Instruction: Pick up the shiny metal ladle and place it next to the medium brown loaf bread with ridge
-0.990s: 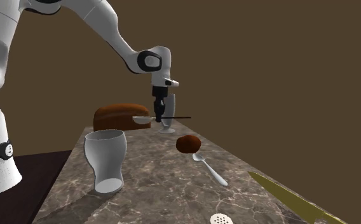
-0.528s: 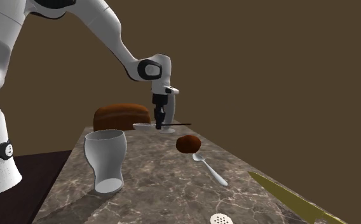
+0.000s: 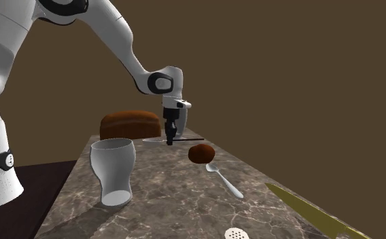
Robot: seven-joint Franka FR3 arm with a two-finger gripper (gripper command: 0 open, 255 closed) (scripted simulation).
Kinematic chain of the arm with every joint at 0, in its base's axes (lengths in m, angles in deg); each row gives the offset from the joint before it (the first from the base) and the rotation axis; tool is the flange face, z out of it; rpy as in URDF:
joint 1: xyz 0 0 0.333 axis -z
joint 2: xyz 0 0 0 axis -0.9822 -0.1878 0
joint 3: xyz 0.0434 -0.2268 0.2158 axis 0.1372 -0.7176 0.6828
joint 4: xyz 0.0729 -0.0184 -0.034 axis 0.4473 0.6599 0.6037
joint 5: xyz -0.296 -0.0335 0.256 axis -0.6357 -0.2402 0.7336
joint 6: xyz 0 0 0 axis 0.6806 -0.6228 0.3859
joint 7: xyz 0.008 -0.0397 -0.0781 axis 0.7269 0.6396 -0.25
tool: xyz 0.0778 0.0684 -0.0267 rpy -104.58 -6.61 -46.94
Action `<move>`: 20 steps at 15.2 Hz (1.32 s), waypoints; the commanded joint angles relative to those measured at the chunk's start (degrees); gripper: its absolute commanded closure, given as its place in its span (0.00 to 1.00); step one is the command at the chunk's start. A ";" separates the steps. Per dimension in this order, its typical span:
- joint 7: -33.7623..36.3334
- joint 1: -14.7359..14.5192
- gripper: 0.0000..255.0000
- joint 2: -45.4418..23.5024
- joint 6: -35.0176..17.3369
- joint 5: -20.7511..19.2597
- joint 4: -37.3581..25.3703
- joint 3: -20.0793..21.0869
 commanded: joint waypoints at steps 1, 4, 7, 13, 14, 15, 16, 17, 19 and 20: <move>-0.02 0.02 1.00 -0.07 -0.08 -0.01 -0.02 -0.01; -0.02 0.02 1.00 -0.07 -0.08 -0.01 -0.02 -0.01; -0.02 0.02 0.00 -0.07 -0.08 -0.01 -0.02 -0.01; -0.08 0.09 0.00 1.17 1.46 0.08 -0.32 0.04; -0.14 0.16 0.00 2.36 3.02 0.17 -0.70 0.09; -0.19 0.23 0.00 3.49 4.61 0.26 -1.15 0.13; -0.24 0.28 0.00 4.34 5.88 0.32 -1.57 0.16; -0.24 0.28 0.00 4.36 5.88 0.32 -1.55 0.16; -0.24 0.28 0.00 4.35 5.88 0.32 -1.57 0.16; -0.24 0.28 0.00 4.34 5.88 0.32 -1.57 0.16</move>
